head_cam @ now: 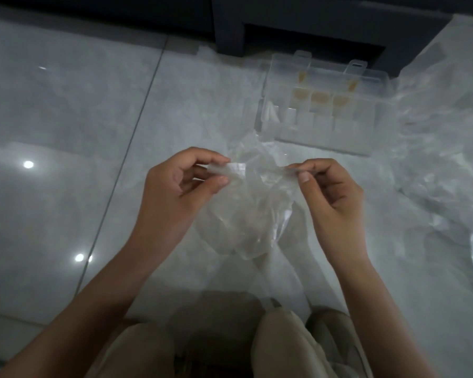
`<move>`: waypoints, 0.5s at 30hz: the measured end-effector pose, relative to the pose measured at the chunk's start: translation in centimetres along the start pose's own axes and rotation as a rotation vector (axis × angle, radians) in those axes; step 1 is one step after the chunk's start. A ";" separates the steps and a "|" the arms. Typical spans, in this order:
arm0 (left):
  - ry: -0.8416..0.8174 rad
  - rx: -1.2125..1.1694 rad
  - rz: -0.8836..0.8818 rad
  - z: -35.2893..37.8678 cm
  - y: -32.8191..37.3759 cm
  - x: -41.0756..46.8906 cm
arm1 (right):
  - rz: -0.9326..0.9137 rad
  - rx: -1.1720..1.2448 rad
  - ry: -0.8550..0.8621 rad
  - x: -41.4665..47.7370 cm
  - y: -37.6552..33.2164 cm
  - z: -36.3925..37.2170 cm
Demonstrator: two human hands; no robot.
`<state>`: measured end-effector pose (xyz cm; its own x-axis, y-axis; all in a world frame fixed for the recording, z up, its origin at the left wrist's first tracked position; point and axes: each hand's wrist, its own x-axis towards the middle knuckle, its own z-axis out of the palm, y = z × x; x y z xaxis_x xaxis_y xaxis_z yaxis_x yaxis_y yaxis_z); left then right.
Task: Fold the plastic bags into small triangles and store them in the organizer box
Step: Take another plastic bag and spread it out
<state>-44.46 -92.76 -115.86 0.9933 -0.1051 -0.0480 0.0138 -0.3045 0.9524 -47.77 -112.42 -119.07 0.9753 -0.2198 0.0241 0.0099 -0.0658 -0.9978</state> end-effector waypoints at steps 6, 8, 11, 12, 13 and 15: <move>0.033 -0.058 -0.064 -0.9 -0.5 0.0 | -0.066 0.028 0.052 0.6 -0.5 -0.4; 0.023 -0.096 -0.087 -1.2 -0.7 0.0 | -0.053 0.029 0.110 1.0 -0.5 -0.6; 0.011 -0.146 -0.132 -1.5 -0.8 0.2 | -0.021 0.015 0.165 1.7 -0.7 -0.6; -0.011 -0.134 -0.139 -1.6 -0.8 0.2 | -0.022 -0.004 0.162 2.0 -0.9 -0.7; -0.041 -0.114 -0.140 -1.6 -0.8 0.2 | -0.023 -0.025 0.158 2.4 -1.1 -0.7; -0.102 -0.064 -0.123 -1.6 -0.8 0.2 | -0.026 -0.073 0.176 3.2 -1.3 -0.7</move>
<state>-44.13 -90.98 -116.11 0.9670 -0.1671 -0.1925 0.1449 -0.2607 0.9545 -44.86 -113.74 -117.66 0.9210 -0.3837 0.0672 0.0126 -0.1429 -0.9897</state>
